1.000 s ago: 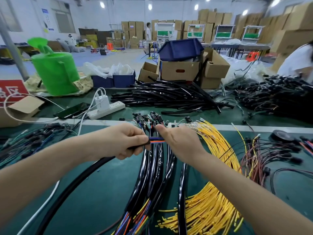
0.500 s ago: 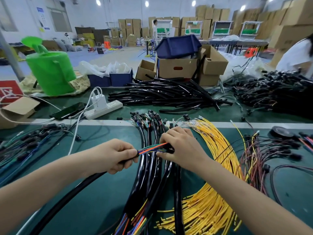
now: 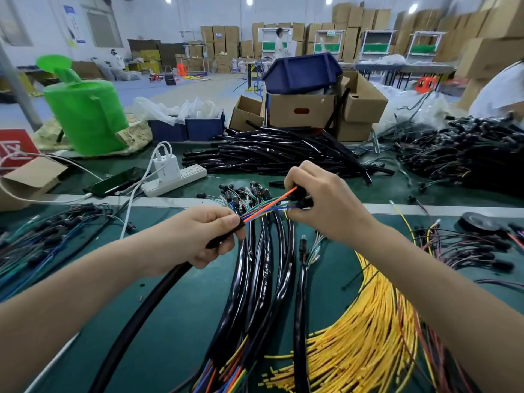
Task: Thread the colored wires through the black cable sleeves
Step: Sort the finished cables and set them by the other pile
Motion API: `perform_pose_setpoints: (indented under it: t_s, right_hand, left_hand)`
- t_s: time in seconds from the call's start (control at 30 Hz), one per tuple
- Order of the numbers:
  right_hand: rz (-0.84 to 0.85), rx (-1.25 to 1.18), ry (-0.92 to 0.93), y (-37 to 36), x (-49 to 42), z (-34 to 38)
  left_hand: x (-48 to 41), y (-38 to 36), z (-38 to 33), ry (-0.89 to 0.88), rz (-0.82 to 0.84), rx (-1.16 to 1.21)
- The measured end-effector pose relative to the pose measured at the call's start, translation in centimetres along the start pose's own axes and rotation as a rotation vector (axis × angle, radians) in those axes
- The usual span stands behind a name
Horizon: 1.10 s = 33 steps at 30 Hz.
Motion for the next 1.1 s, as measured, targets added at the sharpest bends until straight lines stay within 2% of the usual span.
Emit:
perform_pose_setpoints:
  t_s: [0.13,0.5,0.77,0.93,1.1]
  right_hand:
    - [0.038,0.188,0.033,-0.2,0.4,0.9]
    - [0.1,0.274,0.051,-0.9,2.5,3.7]
    - [0.121,0.279,0.09,-1.3,3.7,4.7]
    - [0.109,0.166,0.096,-1.4,4.7,5.4]
    - [0.071,0.102,0.076,-1.3,4.6,5.0]
  left_hand:
    - [-0.2,-0.8,-0.2,0.009,0.041,-0.088]
    - [-0.7,-3.9,-3.1,-0.026,0.165,-0.181]
    - [-0.4,-5.7,-2.7,0.026,0.203,-0.159]
    - [-0.2,-5.7,-2.5,0.058,0.258,-0.154]
    - [-0.4,-5.4,-2.3,0.037,0.197,-0.141]
Point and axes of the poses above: each hand's wrist, its own x-axis away from the middle knuckle, its own y-axis out of the back of the hand, z = x × y, the point moved 8 cm from there along -x, towards the middle knuckle, and after that the axes turned 5 degrees about -y, right-handed, at the moved point
